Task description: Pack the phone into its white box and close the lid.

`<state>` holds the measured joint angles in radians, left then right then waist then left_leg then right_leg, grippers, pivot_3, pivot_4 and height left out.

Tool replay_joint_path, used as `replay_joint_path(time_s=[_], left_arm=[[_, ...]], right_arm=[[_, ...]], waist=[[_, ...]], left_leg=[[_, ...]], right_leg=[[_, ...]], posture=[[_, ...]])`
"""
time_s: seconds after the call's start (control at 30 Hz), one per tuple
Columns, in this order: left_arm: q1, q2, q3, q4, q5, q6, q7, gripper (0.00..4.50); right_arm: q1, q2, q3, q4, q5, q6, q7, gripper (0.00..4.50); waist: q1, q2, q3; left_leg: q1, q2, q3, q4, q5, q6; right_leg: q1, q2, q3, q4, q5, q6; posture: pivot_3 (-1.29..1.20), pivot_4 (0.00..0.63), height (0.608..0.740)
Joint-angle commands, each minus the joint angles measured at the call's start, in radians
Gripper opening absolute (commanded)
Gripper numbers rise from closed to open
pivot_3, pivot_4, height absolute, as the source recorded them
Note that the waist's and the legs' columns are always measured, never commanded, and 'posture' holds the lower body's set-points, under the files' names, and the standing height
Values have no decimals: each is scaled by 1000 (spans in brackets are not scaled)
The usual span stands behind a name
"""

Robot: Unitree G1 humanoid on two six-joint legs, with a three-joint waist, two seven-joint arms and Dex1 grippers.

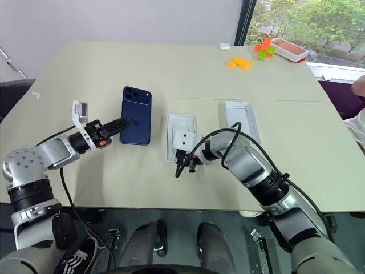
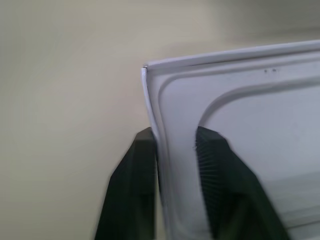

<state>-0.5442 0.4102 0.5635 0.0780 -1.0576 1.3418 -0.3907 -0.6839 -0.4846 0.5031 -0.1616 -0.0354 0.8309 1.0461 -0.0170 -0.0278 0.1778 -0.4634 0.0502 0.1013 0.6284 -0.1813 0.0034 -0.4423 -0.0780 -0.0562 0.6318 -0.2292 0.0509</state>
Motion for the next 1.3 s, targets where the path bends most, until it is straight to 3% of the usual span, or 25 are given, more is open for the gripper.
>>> replay_joint_path(time_s=[0.03,0.13,0.27,0.37,0.57,0.7,0.9,1.17,1.3], left_arm=[[-31,-4,1,-24,-41,-23,-4,0],[-38,-19,-3,-23,-49,-14,8,0],[-64,-90,6,-43,-99,7,75,0],[-79,-158,17,-57,-163,27,166,0],[-37,-283,14,-80,-283,27,397,0],[-50,-333,3,-60,-251,-56,519,0],[-44,-365,-46,-51,-329,-32,619,0],[-13,-346,-131,3,-496,12,729,0],[-5,-330,-169,-3,-510,-19,750,0]], right_arm=[[-34,41,-29,0,34,61,-36,3001],[-48,46,-36,-8,54,71,-40,4466],[-78,55,-188,-21,207,100,8,4466],[-73,-19,-301,-22,329,93,103,4466],[-22,-168,-401,112,382,-55,190,4466],[-5,-202,-366,159,338,-136,175,4466],[-18,-183,-349,176,334,-168,148,4466],[-21,-180,-327,197,313,-208,116,4466],[-23,-175,-325,200,308,-223,106,4466]], waist=[[0,0,0],[2,0,0],[5,0,0],[8,0,0],[6,0,0],[3,-1,1],[8,-1,1],[9,-1,1],[10,-1,1]], left_leg=[[0,0,0,0,0,0],[0,0,0,-1,0,0],[-2,-1,0,-1,0,0],[-3,-1,0,0,0,0],[-2,-2,1,1,-1,3],[0,-1,0,1,0,5],[1,0,-1,3,1,5],[1,0,0,4,1,5],[1,0,-1,4,1,5]], right_leg=[[0,0,0,0,0,0],[-1,0,0,0,0,0],[-1,-1,0,-1,0,0],[0,-2,-1,-2,0,0],[2,-1,-1,-3,0,1],[2,2,-1,-1,0,1],[3,7,-1,0,0,1],[5,7,-1,-1,0,2],[5,7,-1,0,0,2]], posture=[[0,150,740],[0,150,740],[0,150,740],[0,150,740],[0,150,740],[0,150,740],[0,150,740],[0,150,740],[0,150,740]])
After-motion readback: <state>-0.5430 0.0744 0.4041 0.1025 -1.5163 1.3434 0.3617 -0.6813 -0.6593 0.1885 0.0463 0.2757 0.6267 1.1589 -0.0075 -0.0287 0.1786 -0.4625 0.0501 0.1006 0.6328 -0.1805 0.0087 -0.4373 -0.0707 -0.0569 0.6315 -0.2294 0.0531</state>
